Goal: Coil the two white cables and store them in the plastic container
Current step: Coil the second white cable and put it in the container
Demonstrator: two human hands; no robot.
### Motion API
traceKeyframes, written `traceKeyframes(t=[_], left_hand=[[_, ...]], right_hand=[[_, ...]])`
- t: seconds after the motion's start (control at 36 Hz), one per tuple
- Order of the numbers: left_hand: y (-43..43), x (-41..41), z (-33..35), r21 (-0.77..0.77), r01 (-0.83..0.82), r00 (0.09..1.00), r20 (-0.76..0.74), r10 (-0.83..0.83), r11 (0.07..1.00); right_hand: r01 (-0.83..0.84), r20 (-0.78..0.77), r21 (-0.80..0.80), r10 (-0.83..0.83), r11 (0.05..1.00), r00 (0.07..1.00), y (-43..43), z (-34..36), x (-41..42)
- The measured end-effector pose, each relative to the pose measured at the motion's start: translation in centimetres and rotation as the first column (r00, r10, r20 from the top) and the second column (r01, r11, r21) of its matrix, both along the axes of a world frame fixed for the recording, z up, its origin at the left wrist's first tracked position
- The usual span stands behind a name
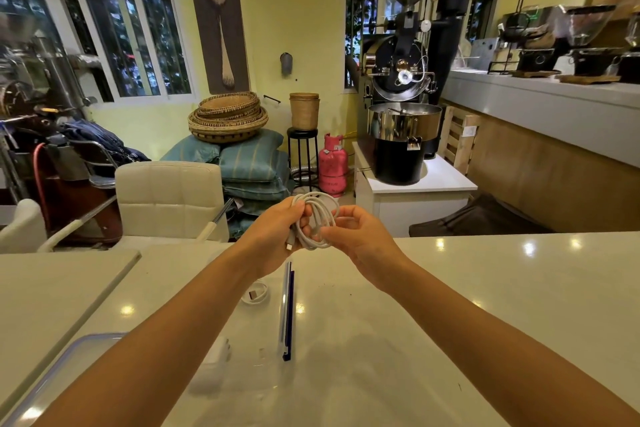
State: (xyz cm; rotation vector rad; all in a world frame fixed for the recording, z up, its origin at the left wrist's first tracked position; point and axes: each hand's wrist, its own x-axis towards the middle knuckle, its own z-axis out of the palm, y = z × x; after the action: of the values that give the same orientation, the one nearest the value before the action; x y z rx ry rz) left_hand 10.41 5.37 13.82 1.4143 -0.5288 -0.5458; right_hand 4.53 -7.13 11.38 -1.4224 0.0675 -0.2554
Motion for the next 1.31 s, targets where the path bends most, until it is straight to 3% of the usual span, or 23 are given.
traceKeyframes(t=[0.42, 0.81, 1.03, 1.14, 1.31], left_hand=[[-0.2, 0.0, -0.7, 0.113, -0.035, 0.997, 0.078, 0.026, 0.993], [-0.9, -0.4, -1.1, 0.172, -0.125, 0.962, 0.262, 0.077, 0.977], [-1.2, -0.4, -1.1, 0.252, -0.197, 0.925, 0.369, 0.095, 0.947], [-1.1, -0.5, -1.1, 0.249, -0.196, 0.918, 0.387, 0.088, 0.949], [-1.3, -0.5, -1.2, 0.219, -0.174, 0.927, 0.365, 0.085, 0.960]], right_hand=[[0.016, -0.058, 0.160, -0.007, 0.987, 0.998, 0.5, -0.8, 0.7], [0.060, -0.072, 0.156, -0.049, 0.986, 0.996, 1.0, -1.4, 1.0], [0.168, -0.042, 0.221, -0.163, 0.961, 0.986, 1.0, -1.5, 1.1], [0.180, -0.022, 0.312, -0.182, 0.933, 0.983, 1.1, -1.3, 1.1], [0.221, -0.014, 0.326, -0.229, 0.919, 0.973, 1.1, -1.0, 1.0]])
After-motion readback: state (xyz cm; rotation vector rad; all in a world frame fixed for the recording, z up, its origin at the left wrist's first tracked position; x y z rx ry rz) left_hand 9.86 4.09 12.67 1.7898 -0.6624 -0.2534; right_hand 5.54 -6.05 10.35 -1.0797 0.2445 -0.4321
